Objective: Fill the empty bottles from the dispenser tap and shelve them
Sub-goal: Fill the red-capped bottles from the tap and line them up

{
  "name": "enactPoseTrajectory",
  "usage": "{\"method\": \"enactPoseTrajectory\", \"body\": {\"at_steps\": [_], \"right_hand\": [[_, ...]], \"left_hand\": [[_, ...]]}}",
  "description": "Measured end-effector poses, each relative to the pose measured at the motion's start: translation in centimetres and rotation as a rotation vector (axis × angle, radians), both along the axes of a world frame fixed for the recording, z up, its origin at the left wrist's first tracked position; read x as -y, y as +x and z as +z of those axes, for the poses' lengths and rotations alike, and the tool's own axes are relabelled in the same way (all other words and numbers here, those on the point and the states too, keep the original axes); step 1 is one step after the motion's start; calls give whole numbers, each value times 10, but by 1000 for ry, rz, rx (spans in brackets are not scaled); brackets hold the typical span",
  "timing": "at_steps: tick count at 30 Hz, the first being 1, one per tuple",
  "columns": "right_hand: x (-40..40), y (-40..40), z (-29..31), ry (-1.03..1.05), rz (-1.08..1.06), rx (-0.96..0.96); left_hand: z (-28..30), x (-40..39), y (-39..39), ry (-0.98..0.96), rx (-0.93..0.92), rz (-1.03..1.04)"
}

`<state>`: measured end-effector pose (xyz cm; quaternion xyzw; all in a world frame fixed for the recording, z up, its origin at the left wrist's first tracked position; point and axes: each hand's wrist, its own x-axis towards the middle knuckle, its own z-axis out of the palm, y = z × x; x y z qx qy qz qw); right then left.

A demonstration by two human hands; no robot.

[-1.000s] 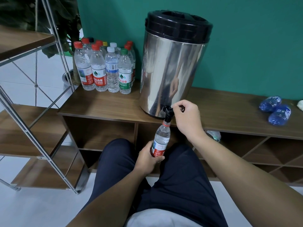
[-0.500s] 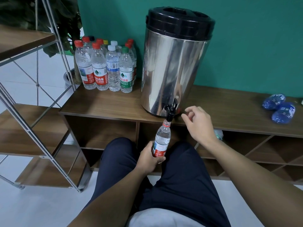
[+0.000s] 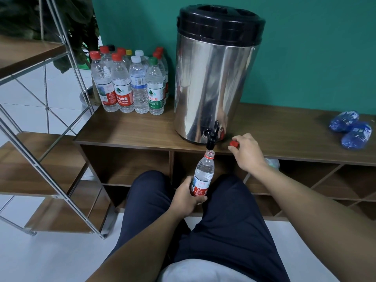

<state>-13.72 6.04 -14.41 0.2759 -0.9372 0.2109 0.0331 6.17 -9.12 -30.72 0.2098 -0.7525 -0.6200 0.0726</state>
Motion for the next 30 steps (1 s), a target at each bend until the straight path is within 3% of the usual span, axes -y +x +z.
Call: {"method": "enactPoseTrajectory", "body": {"at_steps": [6,10,13,21,30], "right_hand": [[-5,3,1,-85,7,0],[-5,33,19,-338,125,229],[-8,60,25,-396,251,304],[-22,72,44,-125,452,51],[-21,80,90,20,613,-44]], "left_hand": [[4,-2,2,8,4,-15],[7,-4,3,5,0,-29],[9,-4,5,-12,-7,-41],[27,-4,11,-25,-42,-54],[64,4,23,2,-123,-119]]}}
